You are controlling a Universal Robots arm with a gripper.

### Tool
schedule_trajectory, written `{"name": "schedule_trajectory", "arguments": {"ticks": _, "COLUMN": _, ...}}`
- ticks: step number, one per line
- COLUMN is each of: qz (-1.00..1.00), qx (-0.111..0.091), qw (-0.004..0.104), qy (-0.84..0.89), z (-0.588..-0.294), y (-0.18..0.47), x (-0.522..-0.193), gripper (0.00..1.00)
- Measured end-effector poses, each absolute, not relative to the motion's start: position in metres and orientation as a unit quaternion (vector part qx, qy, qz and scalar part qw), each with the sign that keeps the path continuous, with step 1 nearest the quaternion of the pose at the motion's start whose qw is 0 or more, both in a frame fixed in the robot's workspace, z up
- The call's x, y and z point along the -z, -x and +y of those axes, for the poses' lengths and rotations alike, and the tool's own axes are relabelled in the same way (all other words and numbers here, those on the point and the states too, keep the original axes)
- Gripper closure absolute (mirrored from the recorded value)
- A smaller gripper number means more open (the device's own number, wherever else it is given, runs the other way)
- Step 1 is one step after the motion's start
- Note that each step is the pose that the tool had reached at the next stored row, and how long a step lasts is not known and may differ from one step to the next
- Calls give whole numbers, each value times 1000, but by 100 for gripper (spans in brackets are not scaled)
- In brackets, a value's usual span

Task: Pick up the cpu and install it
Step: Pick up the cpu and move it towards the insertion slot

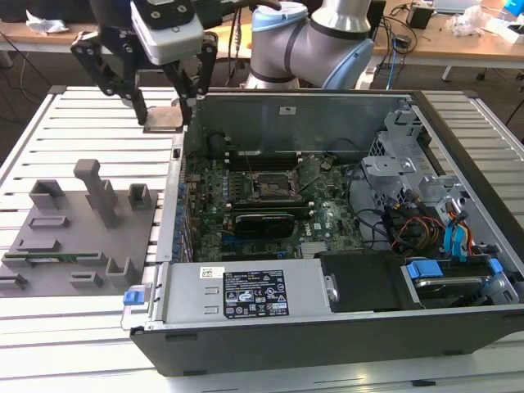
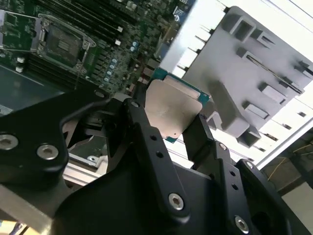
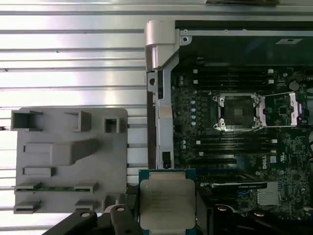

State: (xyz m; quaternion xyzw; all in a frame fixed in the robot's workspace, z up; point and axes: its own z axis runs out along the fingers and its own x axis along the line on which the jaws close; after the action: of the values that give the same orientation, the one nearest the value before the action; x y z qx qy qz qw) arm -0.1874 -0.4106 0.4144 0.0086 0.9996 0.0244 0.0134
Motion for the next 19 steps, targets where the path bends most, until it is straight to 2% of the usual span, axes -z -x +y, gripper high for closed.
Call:
{"name": "schedule_trajectory", "arguments": {"ticks": 13, "qz": 1000, "qx": -24, "qw": 12, "qy": -9, "z": -411, "y": 112, "x": -414, "gripper": 45}}
{"name": "schedule_trajectory", "arguments": {"ticks": 19, "qz": 1000, "qx": -24, "qw": 12, "qy": -9, "z": -411, "y": 98, "x": -414, "gripper": 45}}
